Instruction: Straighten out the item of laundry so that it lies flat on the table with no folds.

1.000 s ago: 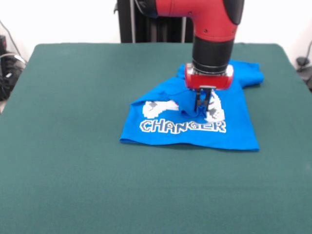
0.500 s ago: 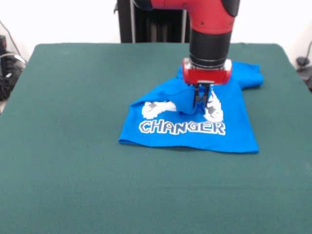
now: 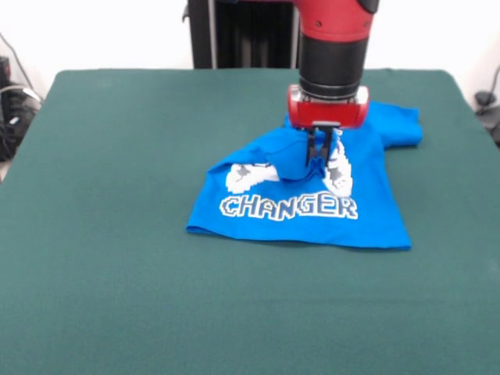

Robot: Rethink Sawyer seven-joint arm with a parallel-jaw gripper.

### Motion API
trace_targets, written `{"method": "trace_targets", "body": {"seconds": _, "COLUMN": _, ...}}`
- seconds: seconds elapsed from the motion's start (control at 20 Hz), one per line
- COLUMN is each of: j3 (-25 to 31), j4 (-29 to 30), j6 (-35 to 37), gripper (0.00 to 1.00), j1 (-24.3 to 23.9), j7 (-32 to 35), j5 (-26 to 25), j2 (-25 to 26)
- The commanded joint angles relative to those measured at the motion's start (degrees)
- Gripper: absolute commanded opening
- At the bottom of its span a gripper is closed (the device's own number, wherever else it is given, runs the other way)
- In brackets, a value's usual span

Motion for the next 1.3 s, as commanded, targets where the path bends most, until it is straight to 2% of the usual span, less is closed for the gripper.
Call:
{"method": "trace_targets", "body": {"seconds": 0.05, "j3": 5.6, "j4": 1.1, "j6": -0.7, "gripper": 0.0, "j1": 0.6, "j7": 3.2, "j5": -1.7, "j2": 1.9}}
{"method": "trace_targets", "body": {"seconds": 0.1, "j3": 5.8, "j4": 1.4, "j6": -1.6, "gripper": 0.0, "j1": 0.4, "j7": 3.5, "j5": -1.7, "j2": 1.9}}
{"method": "trace_targets", "body": {"seconds": 0.15, "j3": 5.9, "j4": 1.5, "j6": -2.0, "gripper": 1.0, "j1": 0.3, "j7": 3.6, "j5": -1.8, "j2": 1.9}}
{"method": "trace_targets", "body": {"seconds": 0.45, "j3": 5.3, "j4": 1.0, "j6": 0.7, "gripper": 1.0, "j1": 1.1, "j7": 3.5, "j5": -1.1, "j2": 2.1}}
{"method": "trace_targets", "body": {"seconds": 0.95, "j3": 5.2, "j4": 1.1, "j6": 0.6, "gripper": 1.0, "j1": 1.5, "j7": 3.9, "j5": -1.0, "j2": 2.1}}
{"method": "trace_targets", "body": {"seconds": 1.3, "j3": 5.1, "j4": -1.2, "j6": -1.6, "gripper": 1.0, "j1": 2.7, "j7": 5.0, "j5": -0.5, "j2": 5.4}}
